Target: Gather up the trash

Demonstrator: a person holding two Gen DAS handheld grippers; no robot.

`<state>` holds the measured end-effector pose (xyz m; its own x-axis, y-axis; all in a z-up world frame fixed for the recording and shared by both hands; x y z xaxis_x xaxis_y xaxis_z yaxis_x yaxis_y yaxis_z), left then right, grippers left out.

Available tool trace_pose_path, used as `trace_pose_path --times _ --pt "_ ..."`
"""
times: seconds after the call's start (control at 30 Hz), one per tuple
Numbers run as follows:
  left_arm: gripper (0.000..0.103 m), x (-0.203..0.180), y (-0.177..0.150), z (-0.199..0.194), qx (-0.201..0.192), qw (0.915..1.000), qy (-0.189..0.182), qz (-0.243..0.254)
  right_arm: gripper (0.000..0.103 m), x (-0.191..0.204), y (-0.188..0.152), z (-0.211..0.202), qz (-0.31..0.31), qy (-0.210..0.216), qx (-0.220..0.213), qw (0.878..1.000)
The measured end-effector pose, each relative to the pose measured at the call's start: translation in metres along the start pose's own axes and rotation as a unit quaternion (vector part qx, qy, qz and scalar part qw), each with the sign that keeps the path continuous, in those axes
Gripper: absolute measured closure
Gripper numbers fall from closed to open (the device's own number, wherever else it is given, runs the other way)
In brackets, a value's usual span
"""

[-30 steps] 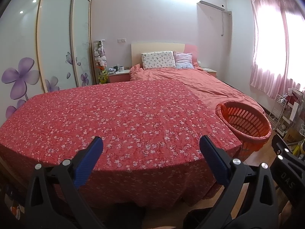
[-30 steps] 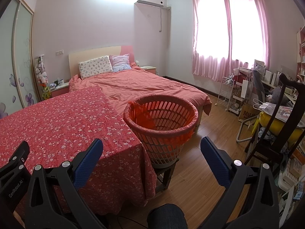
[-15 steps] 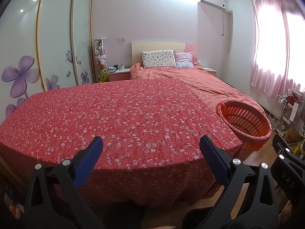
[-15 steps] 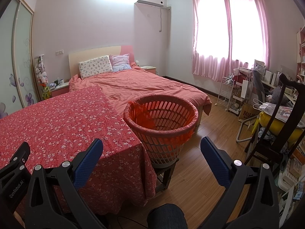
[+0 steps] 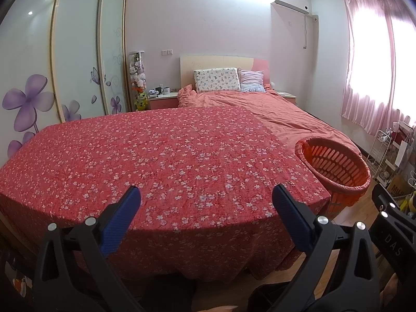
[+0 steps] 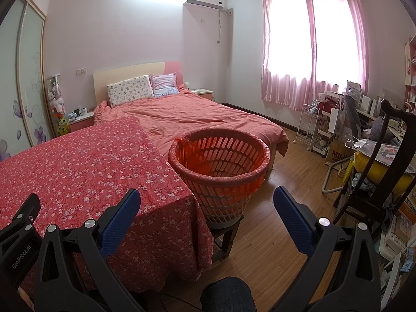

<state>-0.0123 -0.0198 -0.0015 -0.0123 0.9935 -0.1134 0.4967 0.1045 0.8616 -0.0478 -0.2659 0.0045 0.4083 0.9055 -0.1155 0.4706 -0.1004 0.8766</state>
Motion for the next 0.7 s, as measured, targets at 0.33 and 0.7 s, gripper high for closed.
trace_pose_path --times 0.33,0.7 --pt "0.004 -0.0013 -0.0024 0.0007 0.003 1.0 0.0 -0.001 0.002 -0.0003 0.0003 -0.0001 0.0 0.0 0.0 1.0" --pt "0.004 -0.001 -0.0019 0.0008 0.003 1.0 0.0 -0.002 0.002 -0.0004 0.0001 -0.0001 0.0 0.0 0.0 1.0"
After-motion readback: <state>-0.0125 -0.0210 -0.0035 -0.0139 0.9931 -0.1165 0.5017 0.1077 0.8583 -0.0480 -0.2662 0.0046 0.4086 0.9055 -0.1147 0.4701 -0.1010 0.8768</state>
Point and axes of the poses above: each gripper's, at about its wrist camera, not at the fingertips, and z roughly the way its jaws point, x to its left, y to its top, the point moved 2 cm from there along z, roughly the way its jaws point, and after that the axes turned 8 degrees about -z, right-handed, at the moved point
